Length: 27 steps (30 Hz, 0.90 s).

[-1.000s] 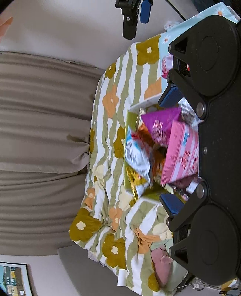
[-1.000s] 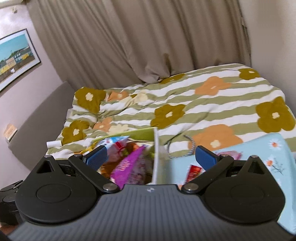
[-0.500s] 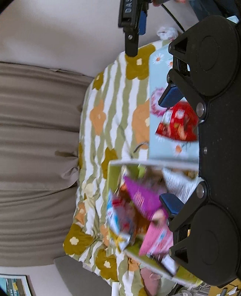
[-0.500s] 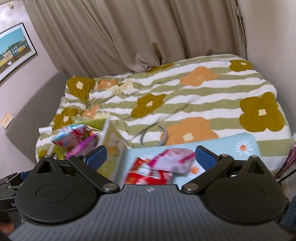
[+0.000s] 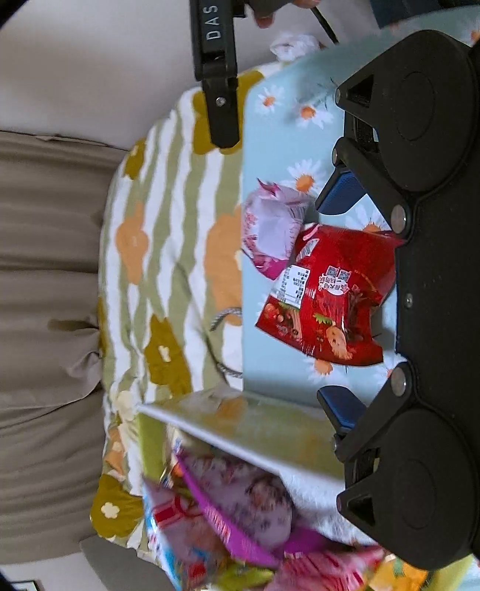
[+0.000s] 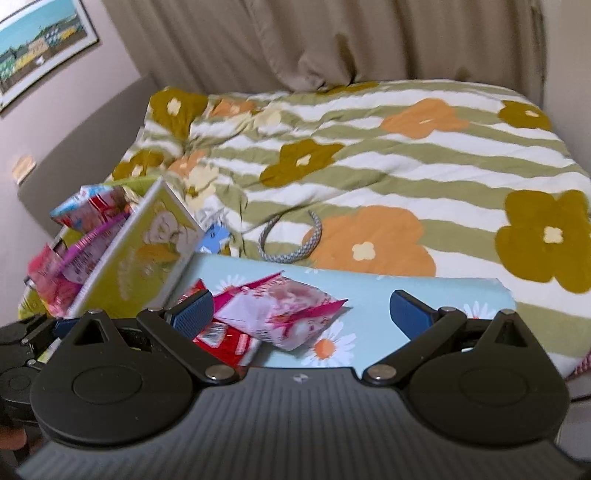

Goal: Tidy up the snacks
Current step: 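Move both open tools to the last snacks on the daisy cloth, then grasp the red cartoon bag with the left tool while the right tool grasps the pink candy bag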

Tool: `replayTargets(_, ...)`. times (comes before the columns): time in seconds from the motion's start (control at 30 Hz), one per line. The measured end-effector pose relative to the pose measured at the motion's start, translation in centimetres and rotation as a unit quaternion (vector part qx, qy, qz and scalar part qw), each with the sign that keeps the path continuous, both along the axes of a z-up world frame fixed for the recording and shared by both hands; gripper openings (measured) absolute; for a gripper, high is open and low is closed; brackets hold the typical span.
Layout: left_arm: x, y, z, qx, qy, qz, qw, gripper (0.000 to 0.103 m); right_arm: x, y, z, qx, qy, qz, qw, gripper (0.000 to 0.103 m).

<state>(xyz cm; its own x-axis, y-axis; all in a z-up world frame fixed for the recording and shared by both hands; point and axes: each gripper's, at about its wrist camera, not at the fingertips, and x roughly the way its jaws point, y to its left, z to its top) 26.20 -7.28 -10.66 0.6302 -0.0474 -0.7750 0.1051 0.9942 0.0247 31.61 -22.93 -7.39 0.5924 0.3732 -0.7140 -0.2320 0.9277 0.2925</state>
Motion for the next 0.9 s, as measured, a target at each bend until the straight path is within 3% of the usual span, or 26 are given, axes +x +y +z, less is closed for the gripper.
replayTargets(0.27, 3.2, -0.4, -4.1, 0.015, 0.031, 0.004, 0.9994, 0.102, 4.8, 1.1, -4.8, 0.01, 0.017, 0.09, 0.996, 0.103)
replayTargets(0.4, 4.1, 0.1, -5.2, -0.016, 0.04, -0.001, 0.9991, 0.103, 6.5, 2.0, -7.1, 0.022, 0.055, 0.119, 0.991, 0.103)
replayTargets(0.53, 4.8, 0.4, -6.3, -0.055, 0.064, -0.003, 0.9964, 0.103, 7.2, 2.6, -8.2, 0.025, 0.058, 0.139, 0.988, 0.103)
replayTargets(0.7, 5.3, 1.1, -7.0, -0.103, 0.08, 0.0, 0.9915, 0.095, 7.8, 3.0, -9.1, 0.028, 0.054, 0.159, 0.985, 0.103)
replayTargets(0.9, 5.0, 1.6, -6.3, -0.12, 0.081, 0.009, 0.9895, 0.075, 7.6, 3.3, -9.3, 0.033, 0.027, 0.182, 0.982, 0.103)
